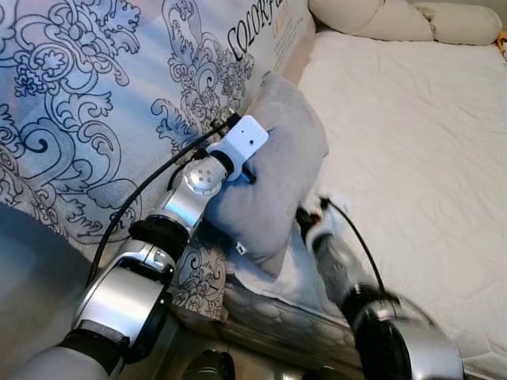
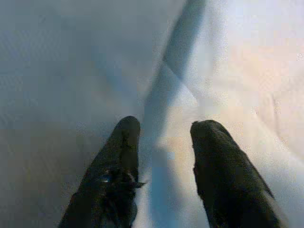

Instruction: Clean up the room

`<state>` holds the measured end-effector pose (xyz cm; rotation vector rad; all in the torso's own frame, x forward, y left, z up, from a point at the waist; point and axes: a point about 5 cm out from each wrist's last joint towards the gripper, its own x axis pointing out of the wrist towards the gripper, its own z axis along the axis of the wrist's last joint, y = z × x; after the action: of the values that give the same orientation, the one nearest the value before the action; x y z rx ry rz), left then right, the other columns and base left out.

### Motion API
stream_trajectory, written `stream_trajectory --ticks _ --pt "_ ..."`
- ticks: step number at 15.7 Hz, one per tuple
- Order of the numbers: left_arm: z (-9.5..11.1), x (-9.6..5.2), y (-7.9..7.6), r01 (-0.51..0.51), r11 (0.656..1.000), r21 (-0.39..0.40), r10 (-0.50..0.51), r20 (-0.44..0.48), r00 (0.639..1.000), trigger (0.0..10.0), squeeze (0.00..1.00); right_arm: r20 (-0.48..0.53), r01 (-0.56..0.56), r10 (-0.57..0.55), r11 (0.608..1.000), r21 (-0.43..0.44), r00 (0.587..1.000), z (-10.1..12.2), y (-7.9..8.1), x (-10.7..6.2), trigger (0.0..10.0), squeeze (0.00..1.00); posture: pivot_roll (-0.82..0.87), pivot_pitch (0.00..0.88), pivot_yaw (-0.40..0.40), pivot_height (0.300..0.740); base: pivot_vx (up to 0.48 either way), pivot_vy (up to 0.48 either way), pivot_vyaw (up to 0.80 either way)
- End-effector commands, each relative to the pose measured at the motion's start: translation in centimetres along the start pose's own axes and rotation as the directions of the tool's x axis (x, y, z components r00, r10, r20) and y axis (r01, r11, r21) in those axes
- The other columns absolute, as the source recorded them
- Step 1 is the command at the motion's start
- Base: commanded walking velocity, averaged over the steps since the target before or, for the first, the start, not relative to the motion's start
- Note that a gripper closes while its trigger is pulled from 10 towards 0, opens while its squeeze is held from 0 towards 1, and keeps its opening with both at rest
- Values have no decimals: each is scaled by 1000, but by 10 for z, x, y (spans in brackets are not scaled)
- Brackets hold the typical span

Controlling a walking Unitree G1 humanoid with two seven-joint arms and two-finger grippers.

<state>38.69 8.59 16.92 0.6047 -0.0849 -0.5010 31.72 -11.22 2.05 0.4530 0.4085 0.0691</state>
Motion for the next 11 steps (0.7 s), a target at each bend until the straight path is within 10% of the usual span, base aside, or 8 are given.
stream_trajectory --ticks 1,2,11 --pt "-8 -4 8 -48 998 -26 47 -28 998 10000 0 68 -61 59 998 16 996 5 0 -2 10000 1000 103 114 58 740 0 0 0" --pt "-8 -4 9 -54 997 -51 54 -14 998 10000 1000 108 -89 88 996 8 990 7 -4 -6 10000 1000 101 108 60 740 0 0 0" --pt "17 -24 47 -131 867 -481 276 245 929 10000 1000 382 -126 146 989 -76 912 61 -15 -57 10000 1000 34 0 52 740 0 0 0"
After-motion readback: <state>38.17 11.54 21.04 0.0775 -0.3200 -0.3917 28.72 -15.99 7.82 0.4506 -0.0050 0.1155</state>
